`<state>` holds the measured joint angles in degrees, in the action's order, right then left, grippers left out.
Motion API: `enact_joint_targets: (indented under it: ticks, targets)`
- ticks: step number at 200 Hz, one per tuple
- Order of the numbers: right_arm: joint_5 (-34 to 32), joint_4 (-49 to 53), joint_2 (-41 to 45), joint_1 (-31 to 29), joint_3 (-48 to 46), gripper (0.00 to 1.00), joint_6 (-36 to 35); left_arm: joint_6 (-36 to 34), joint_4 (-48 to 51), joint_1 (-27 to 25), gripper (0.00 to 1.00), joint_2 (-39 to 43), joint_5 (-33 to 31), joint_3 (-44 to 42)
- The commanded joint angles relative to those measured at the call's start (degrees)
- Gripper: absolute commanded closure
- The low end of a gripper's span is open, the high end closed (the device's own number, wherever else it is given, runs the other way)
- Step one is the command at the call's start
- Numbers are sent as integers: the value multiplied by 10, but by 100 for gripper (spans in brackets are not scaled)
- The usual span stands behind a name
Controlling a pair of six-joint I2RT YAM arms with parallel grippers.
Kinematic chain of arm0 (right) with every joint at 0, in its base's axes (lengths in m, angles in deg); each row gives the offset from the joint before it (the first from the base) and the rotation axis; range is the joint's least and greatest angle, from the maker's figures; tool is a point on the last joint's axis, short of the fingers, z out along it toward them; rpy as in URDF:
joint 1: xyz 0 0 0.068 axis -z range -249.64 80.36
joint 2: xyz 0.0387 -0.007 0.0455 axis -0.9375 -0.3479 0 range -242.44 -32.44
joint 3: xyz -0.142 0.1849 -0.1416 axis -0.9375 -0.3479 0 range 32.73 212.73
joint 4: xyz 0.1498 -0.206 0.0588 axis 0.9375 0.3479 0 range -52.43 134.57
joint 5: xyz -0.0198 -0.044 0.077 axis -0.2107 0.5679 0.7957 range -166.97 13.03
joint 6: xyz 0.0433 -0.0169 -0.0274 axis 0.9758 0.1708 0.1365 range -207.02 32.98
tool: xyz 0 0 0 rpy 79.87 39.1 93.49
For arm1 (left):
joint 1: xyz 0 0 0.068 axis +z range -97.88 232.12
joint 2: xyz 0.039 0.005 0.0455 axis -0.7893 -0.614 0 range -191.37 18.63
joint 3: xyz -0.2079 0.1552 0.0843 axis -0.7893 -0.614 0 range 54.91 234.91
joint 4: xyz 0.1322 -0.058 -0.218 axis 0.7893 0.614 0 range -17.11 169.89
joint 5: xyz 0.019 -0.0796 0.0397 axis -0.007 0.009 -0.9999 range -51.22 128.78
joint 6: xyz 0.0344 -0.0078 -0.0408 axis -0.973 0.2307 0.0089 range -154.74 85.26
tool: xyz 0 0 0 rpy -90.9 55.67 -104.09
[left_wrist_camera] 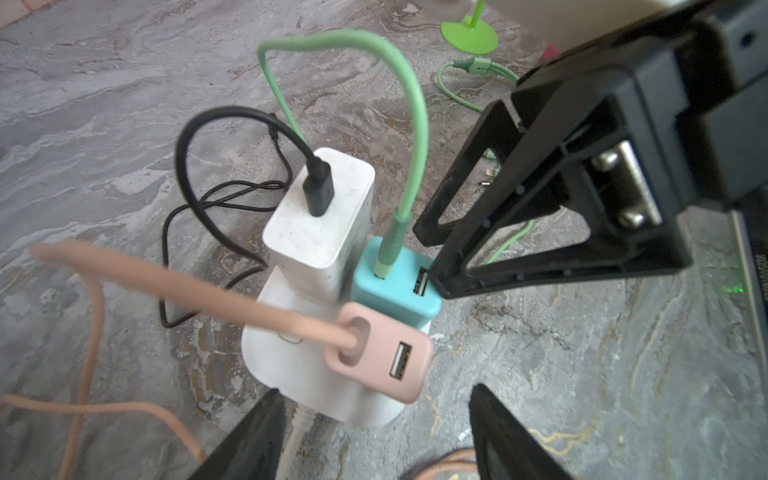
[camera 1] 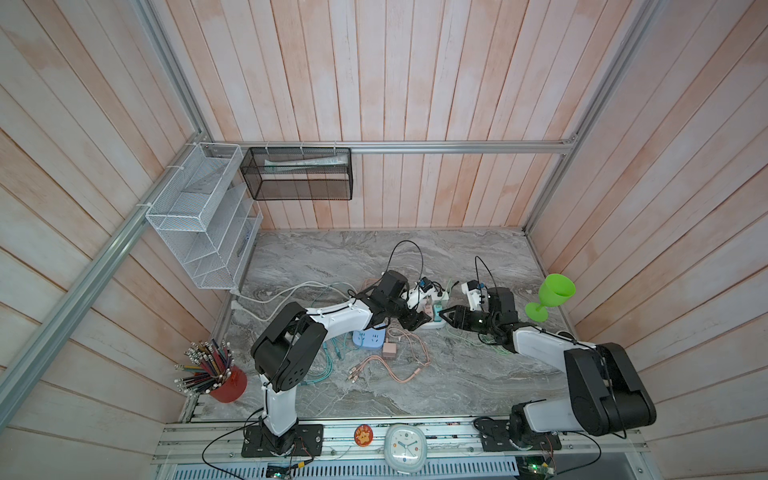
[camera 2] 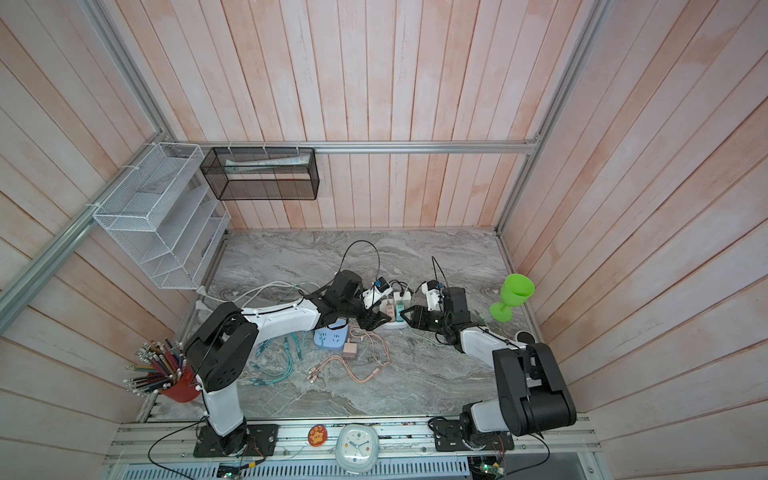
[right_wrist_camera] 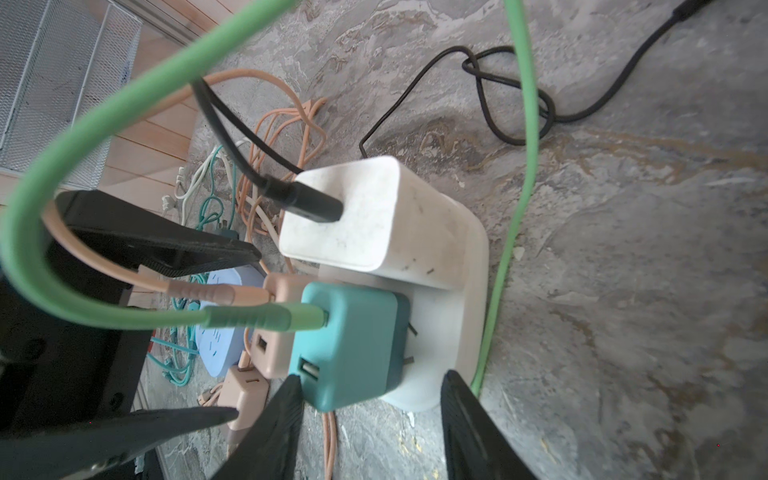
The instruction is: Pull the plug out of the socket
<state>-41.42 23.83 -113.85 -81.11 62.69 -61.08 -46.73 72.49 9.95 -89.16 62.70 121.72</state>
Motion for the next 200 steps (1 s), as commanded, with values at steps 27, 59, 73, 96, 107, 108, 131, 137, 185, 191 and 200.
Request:
enact_joint_targets:
  ticks: [27, 59, 73, 96, 107, 108, 131, 137, 185, 191, 200]
  targets:
    - [9, 0, -21, 2, 15, 50, 10, -29, -26, 5, 29, -23, 38, 2]
    - [5, 5, -24, 1, 20, 50, 13, -29, -35, 5, 31, -43, 48, 12]
    - [5, 7, -22, 1, 21, 50, 14, -33, -29, 5, 31, -53, 42, 21]
    - [6, 7, -22, 1, 22, 50, 16, -32, -44, 5, 32, -58, 41, 24]
    - [6, 6, -24, 2, 24, 50, 18, -32, -47, 5, 33, -62, 41, 26]
    - [6, 7, -24, 1, 24, 50, 18, -32, -47, 5, 33, -63, 41, 27]
    - [9, 10, -27, 2, 29, 50, 18, -29, -54, 5, 33, -69, 34, 31]
    - [8, 12, -27, 2, 31, 50, 17, -30, -58, 5, 33, -69, 33, 30]
    - [6, 21, -28, 1, 33, 50, 12, -61, -84, 5, 33, -72, 25, 23]
    - [6, 20, -29, 1, 34, 50, 12, -66, -82, 5, 34, -74, 25, 26]
    - [6, 21, -28, 2, 33, 50, 11, -72, -79, 5, 35, -79, 27, 30]
